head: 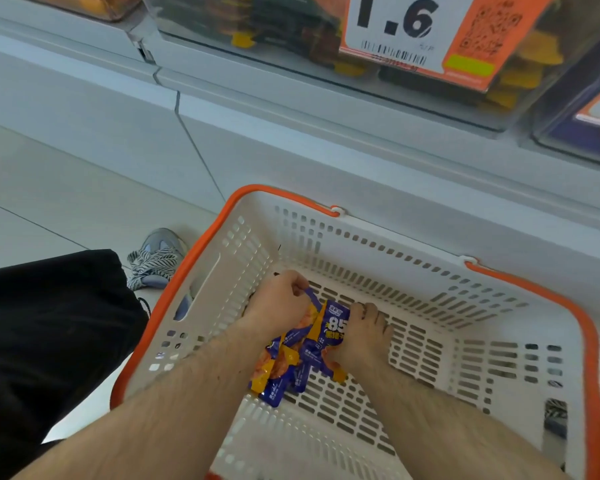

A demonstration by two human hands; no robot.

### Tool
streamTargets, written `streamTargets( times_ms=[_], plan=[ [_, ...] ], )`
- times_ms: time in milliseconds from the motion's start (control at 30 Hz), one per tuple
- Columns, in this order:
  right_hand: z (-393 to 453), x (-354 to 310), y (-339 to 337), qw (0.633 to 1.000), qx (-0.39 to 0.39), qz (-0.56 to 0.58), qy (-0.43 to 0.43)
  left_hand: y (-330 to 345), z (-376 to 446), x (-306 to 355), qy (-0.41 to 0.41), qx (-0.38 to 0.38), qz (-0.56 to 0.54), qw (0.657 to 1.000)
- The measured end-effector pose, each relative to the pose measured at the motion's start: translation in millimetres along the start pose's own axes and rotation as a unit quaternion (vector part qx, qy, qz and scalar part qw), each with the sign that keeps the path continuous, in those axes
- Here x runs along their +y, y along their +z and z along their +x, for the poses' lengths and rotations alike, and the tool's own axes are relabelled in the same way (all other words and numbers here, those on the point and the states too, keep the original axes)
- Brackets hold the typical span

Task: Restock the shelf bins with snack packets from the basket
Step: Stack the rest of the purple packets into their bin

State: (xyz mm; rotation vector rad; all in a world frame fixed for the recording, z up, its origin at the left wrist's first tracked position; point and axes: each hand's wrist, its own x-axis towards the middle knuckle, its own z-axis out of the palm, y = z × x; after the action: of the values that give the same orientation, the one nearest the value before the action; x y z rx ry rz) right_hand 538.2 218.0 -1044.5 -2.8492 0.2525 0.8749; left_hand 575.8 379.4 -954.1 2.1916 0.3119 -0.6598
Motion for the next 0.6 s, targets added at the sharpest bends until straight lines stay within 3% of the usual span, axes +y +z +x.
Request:
streamTargets(
  times_ms=[133,300,500,600],
  plan=[
    [-9,7,-25,0.98,-0.063,0.186,-0.039,3,-3,-1,-0.017,-0.039,0.004,0.999],
    [-24,15,-91,0.967,-0.06,0.219,-0.114,5,-14,17,-0.018,-0.086,-0.03,0.996],
    [-61,29,-196,0.958,-0.028,0.237,-0.158,-19,-39,77,0.113,-0.106,-0.155,0.976],
    [-86,41,-234,0.942,0.044,0.291,-0.16,-33,-57,102,0.17,-0.085,-0.218,0.957]
  ],
)
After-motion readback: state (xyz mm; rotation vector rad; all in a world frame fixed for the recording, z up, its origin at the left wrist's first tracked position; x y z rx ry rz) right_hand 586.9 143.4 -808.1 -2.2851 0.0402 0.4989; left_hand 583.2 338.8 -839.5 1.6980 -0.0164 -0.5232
